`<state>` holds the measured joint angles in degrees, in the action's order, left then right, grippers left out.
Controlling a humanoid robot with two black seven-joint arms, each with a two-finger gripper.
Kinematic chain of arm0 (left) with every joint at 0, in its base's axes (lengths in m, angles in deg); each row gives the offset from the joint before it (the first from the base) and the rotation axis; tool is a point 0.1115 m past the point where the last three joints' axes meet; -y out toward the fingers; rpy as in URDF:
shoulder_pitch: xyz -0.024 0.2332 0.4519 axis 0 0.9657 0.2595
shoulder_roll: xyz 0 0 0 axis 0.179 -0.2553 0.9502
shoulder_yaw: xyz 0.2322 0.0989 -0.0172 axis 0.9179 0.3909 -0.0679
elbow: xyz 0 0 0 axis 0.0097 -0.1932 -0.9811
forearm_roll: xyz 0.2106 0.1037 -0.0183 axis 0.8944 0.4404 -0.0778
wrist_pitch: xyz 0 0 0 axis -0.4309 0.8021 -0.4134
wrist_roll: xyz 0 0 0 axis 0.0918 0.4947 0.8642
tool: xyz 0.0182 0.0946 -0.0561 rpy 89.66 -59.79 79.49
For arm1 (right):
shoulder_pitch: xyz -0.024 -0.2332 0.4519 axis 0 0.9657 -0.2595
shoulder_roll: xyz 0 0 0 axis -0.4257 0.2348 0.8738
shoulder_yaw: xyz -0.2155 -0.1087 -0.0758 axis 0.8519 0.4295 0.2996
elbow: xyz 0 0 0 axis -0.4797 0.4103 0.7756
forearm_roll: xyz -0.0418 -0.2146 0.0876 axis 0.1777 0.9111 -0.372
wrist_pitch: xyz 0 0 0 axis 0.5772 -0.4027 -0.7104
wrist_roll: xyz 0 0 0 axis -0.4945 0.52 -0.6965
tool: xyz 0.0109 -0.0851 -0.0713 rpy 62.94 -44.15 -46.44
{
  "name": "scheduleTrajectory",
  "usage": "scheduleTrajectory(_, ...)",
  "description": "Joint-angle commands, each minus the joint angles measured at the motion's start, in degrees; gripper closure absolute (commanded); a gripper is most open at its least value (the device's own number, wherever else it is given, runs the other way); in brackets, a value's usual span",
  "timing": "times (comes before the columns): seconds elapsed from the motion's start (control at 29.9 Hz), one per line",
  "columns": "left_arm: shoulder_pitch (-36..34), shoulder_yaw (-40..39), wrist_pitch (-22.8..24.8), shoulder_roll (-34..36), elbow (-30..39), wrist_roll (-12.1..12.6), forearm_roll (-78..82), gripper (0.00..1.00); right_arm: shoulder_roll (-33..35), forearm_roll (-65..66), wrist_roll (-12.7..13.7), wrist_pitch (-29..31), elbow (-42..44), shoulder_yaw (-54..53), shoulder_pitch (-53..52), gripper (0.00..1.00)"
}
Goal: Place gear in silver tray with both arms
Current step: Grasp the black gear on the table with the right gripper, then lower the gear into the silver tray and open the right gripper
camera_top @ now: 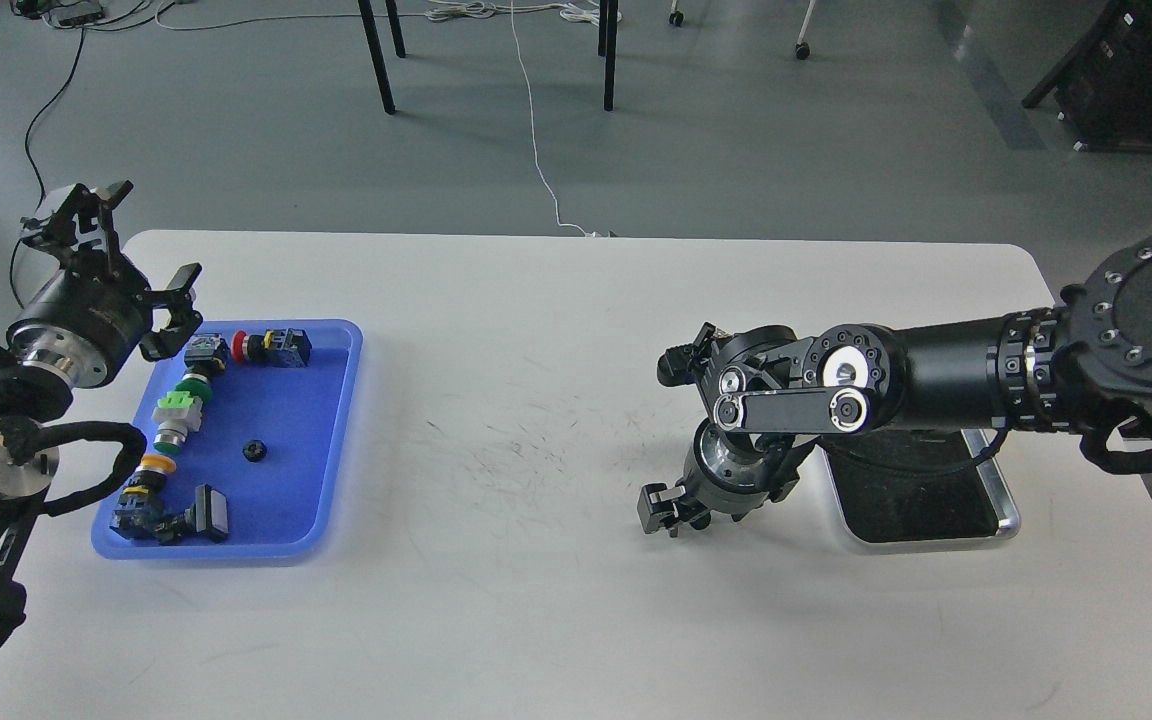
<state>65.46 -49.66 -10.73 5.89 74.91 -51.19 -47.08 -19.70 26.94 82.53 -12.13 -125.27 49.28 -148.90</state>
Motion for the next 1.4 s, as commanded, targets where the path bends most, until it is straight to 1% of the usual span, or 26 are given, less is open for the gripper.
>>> scheduleTrajectory(0.0, 0.0, 0.0, 0.0, 0.0, 0.0, 0.0, 0.0, 0.02, 0.0, -0.1, 0.0, 0.0, 0.0, -0.1, -0.4, 0.48)
scheduleTrajectory(0.13, 0.0, 0.0, 0.0, 0.0, 0.0, 0.1, 0.0, 0.02, 0.0, -0.1, 0.0, 0.0, 0.0, -0.1, -0.5, 0.55)
scheduleTrajectory(0.2, 0.0, 0.0, 0.0, 0.0, 0.0, 0.1, 0.0, 0.02, 0.0, -0.2, -0.1, 0.0, -0.1, -0.1, -0.5, 0.64)
scheduleTrajectory(0.3, 0.0, -0.1, 0.0, 0.0, 0.0, 0.1, 0.0, 0.02, 0.0, -0.2, 0.0, 0.0, -0.1, -0.3, -0.6, 0.72)
scheduleTrajectory(0.37, 0.0, -0.1, -0.1, 0.0, 0.0, 0.0, 0.0, 0.02, 0.0, -0.2, 0.0, 0.0, -0.1, -0.4, -0.9, 0.8)
scheduleTrajectory(0.47, 0.0, -0.2, -0.1, 0.0, 0.0, 0.1, 0.0, 0.02, 0.0, -0.2, -0.1, 0.0, 0.0, -0.7, -1.4, 0.88)
scheduleTrajectory(0.57, 0.0, -0.3, -0.1, 0.0, 0.0, 0.1, 0.0, 0.02, 0.2, -0.3, -0.1, 0.0, -0.5, -1.6, -2.6, 0.9)
scheduleTrajectory(0.67, 0.0, -0.3, -0.1, 0.0, 0.0, 0.1, 0.0, 0.02, 1.1, -0.3, -0.1, 0.0, -1.0, -5.0, -3.4, 0.9)
scheduleTrajectory(0.8, 0.0, -0.3, -0.1, 0.1, 0.0, 0.1, 0.0, 0.02, 6.4, -0.3, -0.1, 0.0, -1.4, -9.5, -6.6, 0.9)
scheduleTrajectory(0.87, 0.0, -0.3, -0.3, 0.4, 0.0, 0.1, 0.1, 0.02, 10.4, -0.3, -0.2, 0.0, -3.4, -11.3, -7.7, 0.9)
scheduleTrajectory(0.97, 0.0, -0.3, -0.7, 0.6, 0.0, 0.2, 0.1, 0.02, 19.2, -0.2, -0.3, 0.0, -6.8, -12.4, -9.8, 0.9)
scheduleTrajectory(1.07, 0.0, -0.2, -0.7, 0.7, -0.1, 0.2, 0.1, 0.02, 27.0, 1.2, -0.6, 0.0, -7.2, -12.3, -10.0, 0.9)
scheduleTrajectory(1.17, 0.0, -0.2, -0.7, 0.8, -0.1, 0.2, 0.2, 0.02, 33.3, 5.7, -1.7, 0.0, -6.0, -12.3, -7.9, 0.9)
scheduleTrajectory(1.2, 0.0, -0.2, -0.7, 0.7, -0.2, 0.2, 0.3, 0.02, 34.3, 7.4, -2.0, 0.0, -5.2, -12.5, -6.4, 0.9)
scheduleTrajectory(1.27, 0.0, -0.1, -0.7, 0.7, -0.4, 0.2, 0.4, 0.02, 35.3, 10.4, -2.7, 0.0, -3.1, -13.1, -2.4, 0.9)
scheduleTrajectory(1.37, 0.0, -0.2, -0.6, 0.7, -0.5, 0.2, 0.4, 0.02, 34.8, 11.9, -3.2, 0.0, 1.0, -16.1, 3.9, 0.9)
